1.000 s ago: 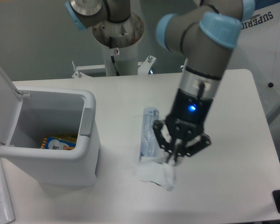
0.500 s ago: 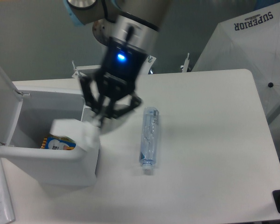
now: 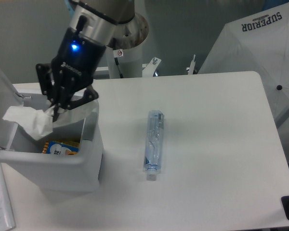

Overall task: Place the trash in the trash can
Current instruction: 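Open the gripper to drop the wrapper into the bin, then move the empty gripper back away from the bin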

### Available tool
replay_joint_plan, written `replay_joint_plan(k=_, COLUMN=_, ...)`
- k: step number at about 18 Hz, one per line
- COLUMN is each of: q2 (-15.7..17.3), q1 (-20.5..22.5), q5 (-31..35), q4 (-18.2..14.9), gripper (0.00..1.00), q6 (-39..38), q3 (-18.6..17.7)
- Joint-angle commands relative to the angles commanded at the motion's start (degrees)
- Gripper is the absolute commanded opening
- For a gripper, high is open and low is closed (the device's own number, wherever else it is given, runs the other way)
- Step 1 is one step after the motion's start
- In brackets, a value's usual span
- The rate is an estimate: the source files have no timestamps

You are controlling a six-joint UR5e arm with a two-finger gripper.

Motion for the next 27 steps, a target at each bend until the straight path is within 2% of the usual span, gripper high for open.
replay_joint_plan(k=5, q2=1.9, q1=0.3, q5=0.3, q4=0.2, gripper=1.00, q6=0.3, q3=-3.1)
replay_joint_plan(k=7, q2=1.4, q1=0.5, q5=0.5, q4=0.0, gripper=1.00, q6=1.1, q3=-2.6)
replay_joint_plan(k=8, q2=1.2, q1=1.2, q5=0.5, q4=0.1, gripper=1.00, q6=1.2, q3=-2.1)
replay_joint_plan(k=10, q2=0.4, q1=5.3, q5=0.5, q4=0.1, gripper=1.00, q6=1.4, q3=-1.0)
replay_joint_plan(k=14, q2=-6.2, q1=13.2, q5=0.6, q4=0.3, gripper=1.00, q6=2.1, q3=3.0)
replay_joint_plan(k=18, q2=-12.6, q1=19.7, q5=2.4, q4=0.3, gripper=1.00, q6=13.9, q3=4.2)
replay_joint_plan(k=22, q2=-16.7, q1=23.5, q5=13.2, q4=0.2, gripper=1.00, q6=25.6, q3=6.1)
replay_joint_plan(k=25, q2=-19.6, q1=23.9, q5=23.5, q4=-0.6, gripper=1.00, q6=27.2, q3=8.6)
replay_joint_plan(k=27, q2=-21.5, q1=23.8, q5=26.6, q4=-0.6, gripper=1.00, q6=31.3, q3=9.3)
